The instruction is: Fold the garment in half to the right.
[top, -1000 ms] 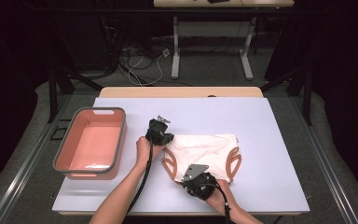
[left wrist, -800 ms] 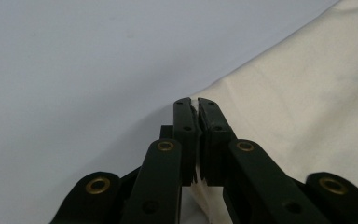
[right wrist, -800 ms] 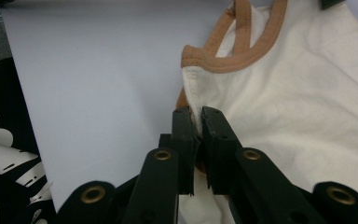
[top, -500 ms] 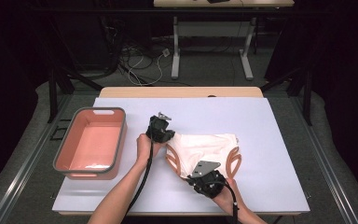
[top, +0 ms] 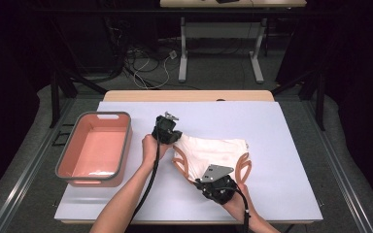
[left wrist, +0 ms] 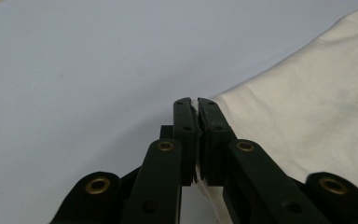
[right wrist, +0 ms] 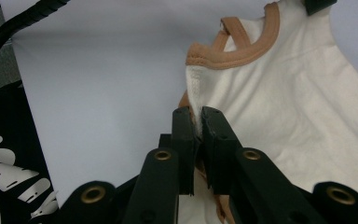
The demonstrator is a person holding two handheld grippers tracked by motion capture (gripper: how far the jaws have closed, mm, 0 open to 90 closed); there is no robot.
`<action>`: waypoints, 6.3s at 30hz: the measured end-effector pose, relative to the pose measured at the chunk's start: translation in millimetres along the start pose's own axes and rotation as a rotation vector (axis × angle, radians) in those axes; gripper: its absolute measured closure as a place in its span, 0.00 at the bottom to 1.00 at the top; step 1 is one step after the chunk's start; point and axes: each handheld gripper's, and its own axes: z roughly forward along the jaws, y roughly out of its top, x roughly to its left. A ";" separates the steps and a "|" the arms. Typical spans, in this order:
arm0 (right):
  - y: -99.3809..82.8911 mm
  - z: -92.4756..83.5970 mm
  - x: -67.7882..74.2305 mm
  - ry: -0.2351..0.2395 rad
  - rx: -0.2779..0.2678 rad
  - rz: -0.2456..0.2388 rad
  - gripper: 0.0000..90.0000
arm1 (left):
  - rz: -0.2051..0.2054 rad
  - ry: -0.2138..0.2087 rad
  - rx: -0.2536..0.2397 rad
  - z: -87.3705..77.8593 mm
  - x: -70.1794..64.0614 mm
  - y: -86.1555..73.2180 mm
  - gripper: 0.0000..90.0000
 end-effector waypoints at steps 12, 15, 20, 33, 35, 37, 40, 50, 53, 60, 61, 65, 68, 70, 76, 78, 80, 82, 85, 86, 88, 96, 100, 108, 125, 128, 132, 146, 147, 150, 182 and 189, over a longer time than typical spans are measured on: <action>6.1 -2.4 1.7 -0.002 -0.034 -0.007 0.94 | 0.014 0.016 -0.001 -6.4 -0.9 9.4 0.96; 7.0 -3.2 1.5 -0.005 -0.042 -0.011 0.94 | 0.015 0.016 0.000 -7.8 -0.2 10.8 0.96; 11.2 -4.7 0.2 -0.005 -0.064 -0.006 0.94 | 0.019 0.028 -0.007 -13.2 0.8 16.2 0.96; 27.9 -1.0 3.0 -0.006 -0.104 -0.018 0.94 | 0.026 0.076 -0.014 -35.2 12.1 25.1 0.96; 30.1 0.3 4.1 -0.005 -0.111 -0.019 0.94 | 0.030 0.083 -0.015 -37.9 13.0 26.5 0.96; 32.6 1.3 5.5 -0.004 -0.119 -0.023 0.94 | 0.032 0.085 -0.014 -39.3 13.5 27.2 0.96; 35.7 2.8 7.2 -0.003 -0.127 -0.029 0.94 | 0.038 0.097 -0.009 -42.1 14.3 30.5 0.96; 39.9 4.5 12.1 -0.016 -0.150 -0.033 0.94 | 0.056 0.102 -0.022 -45.4 7.5 41.8 0.96; 36.6 -0.1 10.8 -0.030 -0.154 -0.031 0.94 | 0.064 0.088 -0.036 -43.3 3.9 44.6 0.96; 28.0 -6.6 5.6 -0.047 -0.151 -0.009 0.94 | 0.079 0.066 -0.045 -32.9 -7.7 51.9 0.96; 26.8 -8.1 5.4 -0.049 -0.147 -0.008 0.94 | 0.079 0.066 -0.045 -32.9 -7.7 51.9 0.96; 22.2 -13.9 3.2 -0.059 -0.149 0.000 0.94 | 0.087 0.054 -0.054 -28.2 -15.8 55.1 0.96; 20.4 -16.2 2.8 -0.059 -0.150 0.002 0.94 | 0.088 0.043 -0.059 -25.4 -20.4 56.6 0.96; 18.0 -19.5 2.7 -0.064 -0.146 0.000 0.94 | 0.092 0.035 -0.058 -22.4 -23.9 57.6 0.96; 12.0 -23.5 0.6 -0.068 -0.134 0.005 0.94 | 0.095 0.018 -0.065 -14.2 -29.9 58.1 0.96; 9.8 -23.6 -0.2 -0.066 -0.127 0.005 0.94 | 0.092 0.010 -0.065 -11.1 -31.6 58.2 0.96; 8.7 -23.7 -0.5 -0.069 -0.127 0.009 0.94 | 0.094 0.007 -0.066 -9.6 -32.8 58.4 0.96; 6.1 -25.3 -1.8 -0.074 -0.119 0.010 0.94 | 0.102 0.002 -0.066 -5.8 -35.6 59.5 0.96; 2.4 -28.1 -4.2 -0.080 -0.115 0.020 0.94 | 0.101 -0.009 -0.075 -3.0 -37.7 59.7 0.96; 1.7 -28.6 -4.6 -0.080 -0.115 0.021 0.94 | 0.101 -0.011 -0.074 -0.1 -39.1 59.3 0.96; 0.6 -29.1 -4.9 -0.083 -0.111 0.023 0.94 | 0.099 -0.014 -0.069 2.1 -40.2 59.1 0.96; -7.8 -31.0 -7.3 -0.080 -0.091 0.022 0.94 | 0.114 -0.021 -0.066 10.9 -49.1 59.7 0.96; -11.9 -30.5 -8.4 -0.074 -0.079 0.020 0.94 | 0.113 -0.028 -0.066 13.9 -51.6 59.4 0.96; -19.6 -30.9 -10.3 -0.083 -0.055 0.021 0.94 | 0.129 -0.030 -0.060 20.2 -56.8 58.9 0.96; -32.7 -21.3 -14.1 -0.057 0.061 0.032 0.93 | 0.119 -0.065 -0.016 53.2 -69.9 51.7 0.95; -34.6 -16.7 -15.4 -0.048 0.074 0.033 0.93 | 0.096 -0.067 0.010 62.3 -71.4 49.4 0.93; -36.3 -13.6 -18.2 -0.031 0.099 0.043 0.93 | 0.096 -0.069 0.033 68.6 -72.3 47.2 0.85; -32.9 -17.6 -31.7 0.076 0.110 0.131 0.37 | 0.090 -0.117 0.021 28.1 -62.3 40.3 0.37; -32.7 -18.8 -33.0 0.081 0.105 0.135 0.35 | 0.093 -0.113 0.020 26.1 -61.5 37.9 0.37; -32.2 -20.7 -35.2 0.084 0.088 0.148 0.31 | 0.097 -0.113 0.030 19.7 -57.1 31.7 0.34; -29.0 -24.7 -48.5 0.050 0.038 0.176 0.22 | 0.161 -0.058 0.067 -54.7 -54.2 -77.2 0.08; -27.2 -25.0 -52.2 0.026 0.021 0.165 0.24 | 0.145 -0.046 0.080 -67.2 -51.8 -110.3 0.06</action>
